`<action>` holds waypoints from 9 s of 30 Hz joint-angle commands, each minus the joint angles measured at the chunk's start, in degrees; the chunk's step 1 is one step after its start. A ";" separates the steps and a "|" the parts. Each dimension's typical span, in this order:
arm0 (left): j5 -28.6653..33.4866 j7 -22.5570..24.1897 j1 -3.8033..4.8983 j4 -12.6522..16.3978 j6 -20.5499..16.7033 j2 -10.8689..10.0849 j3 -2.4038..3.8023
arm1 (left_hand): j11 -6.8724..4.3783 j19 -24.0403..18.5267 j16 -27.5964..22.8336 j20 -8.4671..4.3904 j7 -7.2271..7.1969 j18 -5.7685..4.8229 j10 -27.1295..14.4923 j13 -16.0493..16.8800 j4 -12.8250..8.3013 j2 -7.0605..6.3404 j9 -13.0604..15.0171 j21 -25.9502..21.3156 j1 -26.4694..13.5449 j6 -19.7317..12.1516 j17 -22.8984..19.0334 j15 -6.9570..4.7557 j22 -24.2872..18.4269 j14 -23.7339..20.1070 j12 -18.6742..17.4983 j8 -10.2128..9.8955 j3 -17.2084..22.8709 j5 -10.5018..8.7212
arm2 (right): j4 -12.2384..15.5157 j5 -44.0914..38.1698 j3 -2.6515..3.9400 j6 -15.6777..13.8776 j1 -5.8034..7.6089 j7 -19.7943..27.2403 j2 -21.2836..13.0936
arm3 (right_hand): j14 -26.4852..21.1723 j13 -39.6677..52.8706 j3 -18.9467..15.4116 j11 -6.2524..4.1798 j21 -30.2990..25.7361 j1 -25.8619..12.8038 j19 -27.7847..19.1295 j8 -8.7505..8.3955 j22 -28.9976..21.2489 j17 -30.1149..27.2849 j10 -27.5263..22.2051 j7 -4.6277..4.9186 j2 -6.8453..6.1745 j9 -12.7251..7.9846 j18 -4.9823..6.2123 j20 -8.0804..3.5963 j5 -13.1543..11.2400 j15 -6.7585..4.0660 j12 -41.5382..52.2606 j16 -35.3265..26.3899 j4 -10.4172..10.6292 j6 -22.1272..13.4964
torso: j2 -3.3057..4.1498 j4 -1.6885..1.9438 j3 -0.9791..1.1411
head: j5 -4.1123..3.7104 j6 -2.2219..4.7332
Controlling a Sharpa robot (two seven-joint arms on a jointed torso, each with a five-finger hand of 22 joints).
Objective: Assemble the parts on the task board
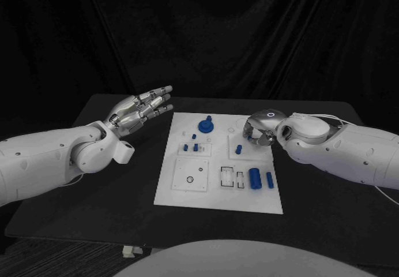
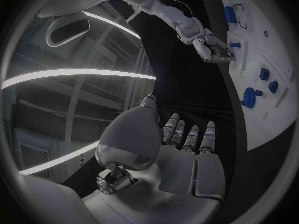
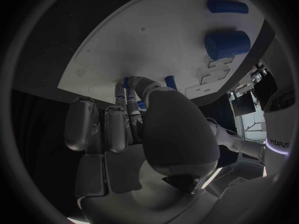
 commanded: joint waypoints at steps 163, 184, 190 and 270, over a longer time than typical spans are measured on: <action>0.29 4.28 -1.17 -2.20 3.20 1.46 0.05 | 2.97 2.33 0.95 3.09 2.49 3.60 0.52 -0.23 -0.10 1.07 -0.01 0.96 3.14 4.83 0.54 2.34 3.26 1.42 2.74 0.42 -1.47 2.22 | 13.38 -2.81 0.05 -0.64 -3.93 2.37 7.86 | 2.45 0.64 1.45 0.36 -0.06 1.80 -0.35 1.62 10.93 3.72 5.17 2.89 2.86 5.37 -0.76 1.20 1.54 1.39 5.79 0.76 -5.87 2.29 | -0.05 -0.02 -0.05 | 4.04 0.00; 0.29 3.81 -1.20 -2.34 3.45 1.65 0.05 | 3.01 2.54 1.08 3.27 2.62 3.61 0.50 -0.24 -0.12 1.25 -0.02 1.06 3.30 4.83 0.59 2.63 3.52 1.63 2.68 0.41 -1.37 2.28 | 12.88 -2.81 0.05 -0.10 -3.93 2.37 8.07 | 2.41 0.64 1.45 0.35 -0.11 1.82 -0.39 1.64 10.92 3.63 5.19 2.88 2.89 5.42 -0.74 1.21 1.49 1.38 5.82 0.70 -5.95 2.40 | -0.04 -0.03 -0.06 | 4.01 0.00; 0.29 3.71 -1.20 -2.35 3.45 1.61 0.05 | 3.02 2.58 1.10 3.31 2.64 3.61 0.49 -0.24 -0.15 1.29 -0.01 1.08 3.36 4.85 0.60 2.67 3.56 1.66 2.65 0.41 -1.33 2.32 | 12.66 -2.81 0.05 -0.24 -3.95 2.36 8.20 | 2.41 0.64 1.45 0.35 -0.11 1.82 -0.39 1.64 10.92 3.63 5.19 2.88 2.89 5.42 -0.74 1.21 1.49 1.38 5.82 0.70 -5.95 2.40 | -0.03 -0.02 -0.04 | 3.93 0.00; 0.29 3.25 -1.97 -2.72 3.57 1.77 0.05 | 2.99 3.22 1.32 3.63 3.53 3.54 0.44 -0.22 -1.23 1.95 0.18 1.29 5.24 6.56 0.64 3.08 3.76 1.90 2.67 0.71 -0.40 4.54 | 17.44 3.56 0.03 -4.40 6.13 -4.12 -6.85 | 2.87 -4.97 -15.03 1.64 -3.71 -0.25 -0.58 -1.59 10.06 4.31 -11.26 -1.32 1.83 0.25 -0.11 0.93 -8.04 0.91 4.58 1.55 8.80 -8.37 | -0.09 0.00 -0.11 | 3.81 0.00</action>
